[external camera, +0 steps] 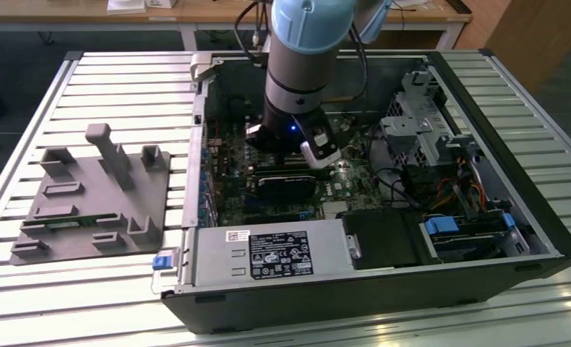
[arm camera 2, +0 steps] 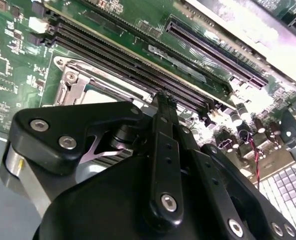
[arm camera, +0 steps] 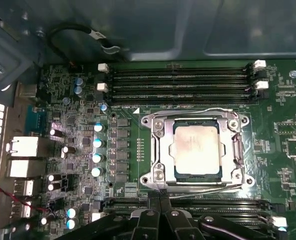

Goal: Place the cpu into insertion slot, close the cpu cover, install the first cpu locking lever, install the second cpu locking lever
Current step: 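Install the second cpu locking lever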

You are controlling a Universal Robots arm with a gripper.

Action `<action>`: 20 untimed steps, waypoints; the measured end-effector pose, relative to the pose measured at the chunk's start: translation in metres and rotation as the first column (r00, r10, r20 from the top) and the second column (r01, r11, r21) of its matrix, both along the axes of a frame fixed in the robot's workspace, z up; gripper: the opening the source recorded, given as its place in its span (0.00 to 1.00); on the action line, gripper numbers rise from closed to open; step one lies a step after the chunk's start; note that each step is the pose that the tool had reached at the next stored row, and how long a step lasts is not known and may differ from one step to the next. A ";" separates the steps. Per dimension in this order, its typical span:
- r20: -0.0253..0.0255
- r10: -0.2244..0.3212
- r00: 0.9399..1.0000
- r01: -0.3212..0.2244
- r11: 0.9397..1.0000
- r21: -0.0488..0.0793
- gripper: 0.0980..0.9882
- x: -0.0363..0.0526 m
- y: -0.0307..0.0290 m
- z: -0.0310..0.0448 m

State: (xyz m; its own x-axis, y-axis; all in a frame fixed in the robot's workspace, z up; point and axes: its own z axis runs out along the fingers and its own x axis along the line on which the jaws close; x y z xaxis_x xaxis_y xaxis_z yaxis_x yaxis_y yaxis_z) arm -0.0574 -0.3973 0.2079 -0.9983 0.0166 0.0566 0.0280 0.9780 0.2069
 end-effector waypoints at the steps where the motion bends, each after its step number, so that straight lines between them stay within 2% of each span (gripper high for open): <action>1: 0.002 0.000 1.000 0.000 1.000 0.000 0.01 -0.0013 0.0000 -0.0012; 5: 0.007 0.000 1.000 0.000 1.000 0.002 0.01 -0.0037 -0.0002 -0.0057; 8: 0.009 0.000 1.000 0.000 1.000 0.011 0.01 -0.0040 -0.0002 -0.0081; 15: 0.018 -0.001 1.000 0.000 0.998 0.056 0.01 -0.0067 -0.0002 -0.0118; 20: 0.025 -0.002 1.000 -0.001 0.995 0.100 0.01 -0.0116 -0.0001 -0.0136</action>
State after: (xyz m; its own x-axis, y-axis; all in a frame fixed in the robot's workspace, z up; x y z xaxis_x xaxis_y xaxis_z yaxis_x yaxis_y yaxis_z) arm -0.0690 -0.3974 0.1943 -0.9994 0.0125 0.0330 0.0219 0.9524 0.3041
